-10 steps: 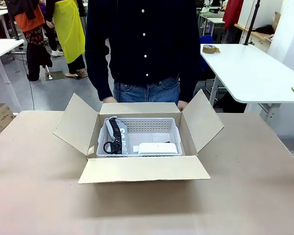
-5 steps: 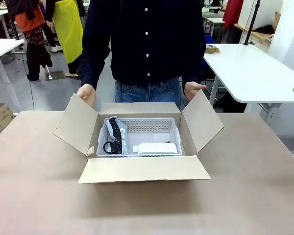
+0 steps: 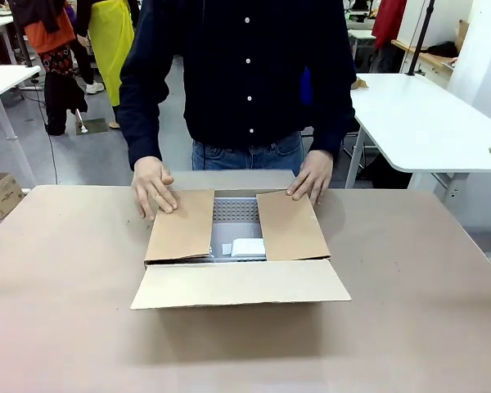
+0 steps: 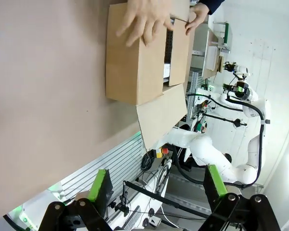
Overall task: Pack the gift set into the box.
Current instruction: Press and hold the closed box until the human finishes sealing it.
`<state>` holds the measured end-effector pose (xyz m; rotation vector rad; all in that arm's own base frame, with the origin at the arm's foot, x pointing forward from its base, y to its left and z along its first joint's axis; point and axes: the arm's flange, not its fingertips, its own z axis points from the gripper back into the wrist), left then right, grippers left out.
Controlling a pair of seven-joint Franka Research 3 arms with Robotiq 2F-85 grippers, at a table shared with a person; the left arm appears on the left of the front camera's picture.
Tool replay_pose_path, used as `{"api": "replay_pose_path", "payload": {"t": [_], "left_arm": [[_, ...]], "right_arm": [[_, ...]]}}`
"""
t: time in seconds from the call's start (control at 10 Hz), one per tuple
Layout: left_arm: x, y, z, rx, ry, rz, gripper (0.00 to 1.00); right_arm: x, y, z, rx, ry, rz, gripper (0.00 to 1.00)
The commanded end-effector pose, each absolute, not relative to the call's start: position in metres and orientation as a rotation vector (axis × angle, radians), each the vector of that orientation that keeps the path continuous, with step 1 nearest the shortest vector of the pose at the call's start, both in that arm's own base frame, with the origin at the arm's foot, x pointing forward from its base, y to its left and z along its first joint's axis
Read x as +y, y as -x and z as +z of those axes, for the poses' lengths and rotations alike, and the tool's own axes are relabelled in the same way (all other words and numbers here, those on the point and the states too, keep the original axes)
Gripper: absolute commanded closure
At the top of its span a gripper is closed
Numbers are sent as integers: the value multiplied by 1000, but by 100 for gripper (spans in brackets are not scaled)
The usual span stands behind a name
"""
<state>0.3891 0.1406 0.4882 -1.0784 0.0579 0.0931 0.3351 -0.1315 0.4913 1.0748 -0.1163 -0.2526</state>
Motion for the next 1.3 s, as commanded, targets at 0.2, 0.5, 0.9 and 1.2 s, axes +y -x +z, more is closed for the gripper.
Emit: {"api": "replay_pose_path", "payload": {"t": [0.2, 0.5, 0.9, 1.2], "left_arm": [[140, -386, 488, 50, 1069, 89, 0], [140, -386, 488, 50, 1069, 89, 0], [140, -386, 488, 50, 1069, 89, 0], [140, -386, 488, 50, 1069, 89, 0]], "right_arm": [[-130, -334, 491, -121, -1075, -258, 0], [-130, -334, 491, -121, -1075, -258, 0], [-130, -334, 491, -121, -1075, -258, 0], [-130, -334, 491, -121, -1075, -258, 0]]}}
